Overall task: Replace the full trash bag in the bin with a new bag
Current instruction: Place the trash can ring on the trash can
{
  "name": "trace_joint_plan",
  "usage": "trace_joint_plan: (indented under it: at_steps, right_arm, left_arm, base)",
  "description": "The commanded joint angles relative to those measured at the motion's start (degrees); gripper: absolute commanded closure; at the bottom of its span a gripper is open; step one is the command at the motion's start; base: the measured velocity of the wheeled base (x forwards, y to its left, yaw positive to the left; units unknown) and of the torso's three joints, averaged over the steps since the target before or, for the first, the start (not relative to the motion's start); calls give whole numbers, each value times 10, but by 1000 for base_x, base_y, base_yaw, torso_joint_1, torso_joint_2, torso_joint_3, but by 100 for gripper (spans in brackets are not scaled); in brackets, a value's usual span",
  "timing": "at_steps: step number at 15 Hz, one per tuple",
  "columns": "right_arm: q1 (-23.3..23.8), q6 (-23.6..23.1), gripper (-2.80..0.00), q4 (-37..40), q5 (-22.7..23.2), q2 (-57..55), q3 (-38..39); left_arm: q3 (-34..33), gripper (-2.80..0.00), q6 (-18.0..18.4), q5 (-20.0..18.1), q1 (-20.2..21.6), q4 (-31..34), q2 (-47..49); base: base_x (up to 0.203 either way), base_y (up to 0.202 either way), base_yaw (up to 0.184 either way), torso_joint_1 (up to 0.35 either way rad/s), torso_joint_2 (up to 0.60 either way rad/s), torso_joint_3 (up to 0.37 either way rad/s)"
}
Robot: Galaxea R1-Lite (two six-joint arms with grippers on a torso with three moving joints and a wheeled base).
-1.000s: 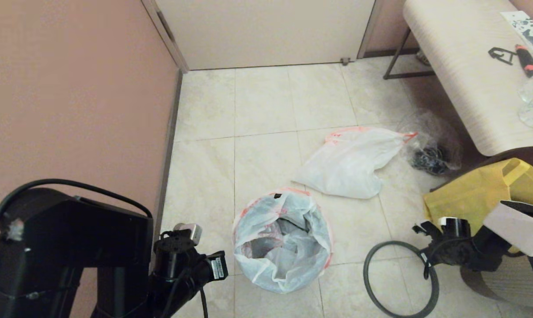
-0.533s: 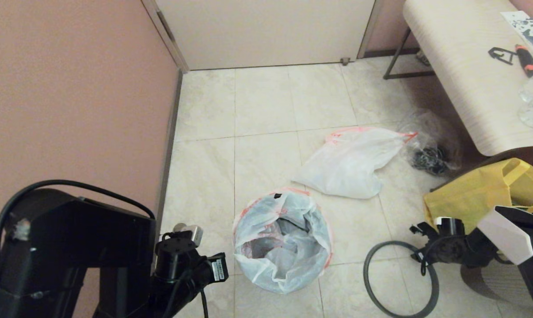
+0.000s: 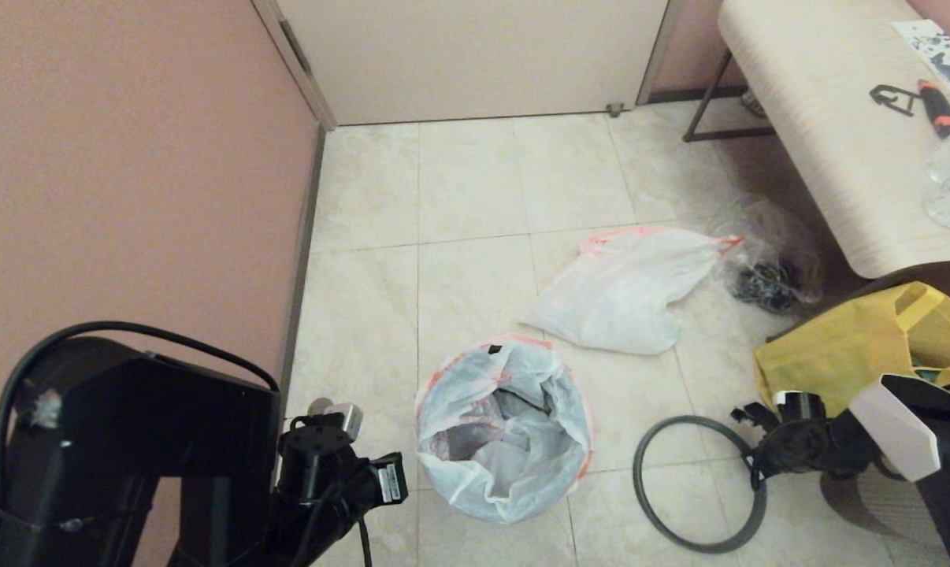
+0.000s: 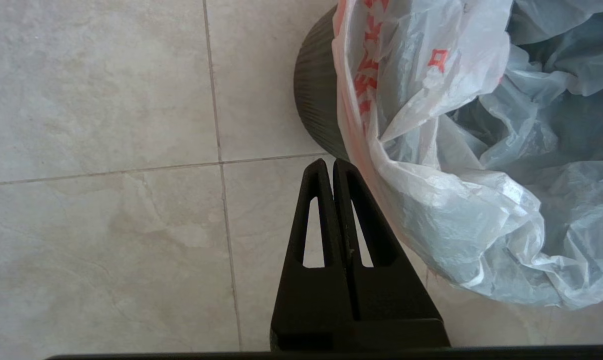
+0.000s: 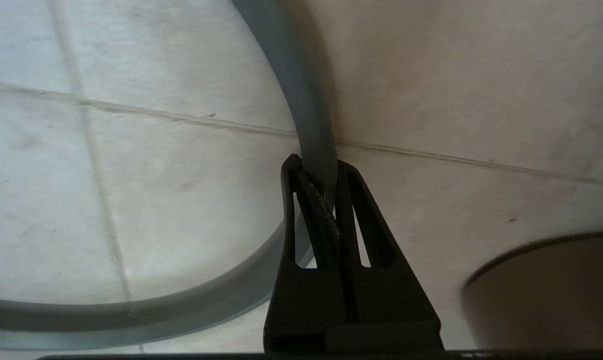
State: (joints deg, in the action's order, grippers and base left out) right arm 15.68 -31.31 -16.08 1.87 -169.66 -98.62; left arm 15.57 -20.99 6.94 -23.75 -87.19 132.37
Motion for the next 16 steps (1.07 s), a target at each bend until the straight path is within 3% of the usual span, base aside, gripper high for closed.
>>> trace_joint_plan:
  at_steps: [1, 9, 12, 16]
  right_arm:
    - [2, -2, 0, -2, 0, 26, 28]
    - [-29, -1, 0, -119, 3, 339, 363]
    - [-46, -4, 0, -129, -16, 459, 437]
    - [-62, -5, 0, -93, -29, 628, 480]
  left_arm:
    - [-1, 0, -1, 0, -2, -5, 3]
    - [-2, 0, -3, -6, -9, -5, 18]
    - [-2, 0, -3, -6, -8, -5, 18]
    - [-2, 0, -3, -6, -8, -5, 21]
  base:
    - [0, 0, 0, 0, 0, 0]
    - [0, 0, 0, 0, 0, 0]
    - [0, 0, 0, 0, 0, 0]
    - [0, 0, 0, 0, 0, 0]
